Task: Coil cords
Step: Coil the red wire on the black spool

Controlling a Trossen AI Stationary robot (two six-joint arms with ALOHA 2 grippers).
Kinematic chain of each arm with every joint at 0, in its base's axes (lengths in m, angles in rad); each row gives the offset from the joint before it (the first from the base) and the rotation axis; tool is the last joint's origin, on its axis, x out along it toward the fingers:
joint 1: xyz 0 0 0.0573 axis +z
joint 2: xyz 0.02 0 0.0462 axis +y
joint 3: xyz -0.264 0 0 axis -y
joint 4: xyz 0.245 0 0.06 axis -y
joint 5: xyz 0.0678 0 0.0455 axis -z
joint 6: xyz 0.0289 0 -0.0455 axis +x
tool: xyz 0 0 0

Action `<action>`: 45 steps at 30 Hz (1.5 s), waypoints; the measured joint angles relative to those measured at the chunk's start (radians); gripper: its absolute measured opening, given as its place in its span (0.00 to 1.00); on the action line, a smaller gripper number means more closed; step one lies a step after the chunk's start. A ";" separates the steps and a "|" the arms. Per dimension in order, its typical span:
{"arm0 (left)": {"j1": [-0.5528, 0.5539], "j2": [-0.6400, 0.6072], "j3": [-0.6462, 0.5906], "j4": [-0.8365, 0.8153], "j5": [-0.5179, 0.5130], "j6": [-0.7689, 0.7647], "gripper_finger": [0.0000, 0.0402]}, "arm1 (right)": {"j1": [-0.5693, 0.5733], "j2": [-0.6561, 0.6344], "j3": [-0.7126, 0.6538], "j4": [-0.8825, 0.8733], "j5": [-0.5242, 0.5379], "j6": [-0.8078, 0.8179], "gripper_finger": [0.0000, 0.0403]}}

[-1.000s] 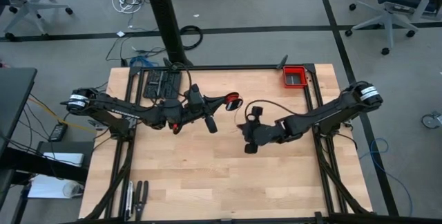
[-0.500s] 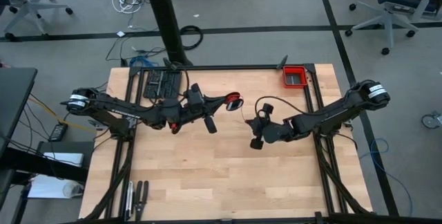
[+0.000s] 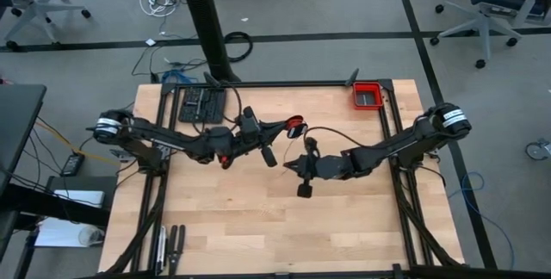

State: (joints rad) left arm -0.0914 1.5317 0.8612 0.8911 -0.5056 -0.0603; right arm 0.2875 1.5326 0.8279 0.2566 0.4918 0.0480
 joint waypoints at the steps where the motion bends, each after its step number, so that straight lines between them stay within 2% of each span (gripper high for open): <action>1: 0.000 0.015 0.000 0.011 -0.004 -0.001 0.00 | -0.003 0.011 0.026 -0.016 -0.005 -0.007 0.00; 5: 0.008 0.045 -0.001 0.019 -0.025 -0.002 0.00 | -0.016 0.033 0.120 -0.100 -0.055 -0.017 0.00; 9: 0.019 0.046 -0.001 0.023 -0.024 -0.005 0.00 | -0.016 0.030 0.156 -0.124 -0.082 -0.042 0.00; 15: 0.032 0.046 -0.001 0.002 0.037 -0.025 0.00 | -0.034 0.023 0.204 -0.166 -0.113 -0.090 0.00; 19: 0.033 0.046 -0.001 -0.002 0.043 -0.024 0.00 | -0.048 0.023 0.218 -0.179 -0.156 -0.094 0.00; 26: 0.035 0.046 -0.001 -0.015 0.061 -0.008 0.00 | -0.037 0.015 0.218 -0.204 -0.123 -0.105 0.00; 39: 0.040 0.047 -0.001 -0.072 0.114 0.053 0.00 | -0.041 -0.149 0.219 -0.346 -0.119 -0.112 0.00; 45: 0.046 0.047 -0.001 -0.075 0.124 0.052 0.00 | -0.041 -0.195 0.218 -0.360 -0.099 -0.121 0.00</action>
State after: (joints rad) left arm -0.0452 1.5784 0.8604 0.8165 -0.3820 -0.0086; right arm 0.2466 1.3372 1.0462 -0.1035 0.3931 -0.0733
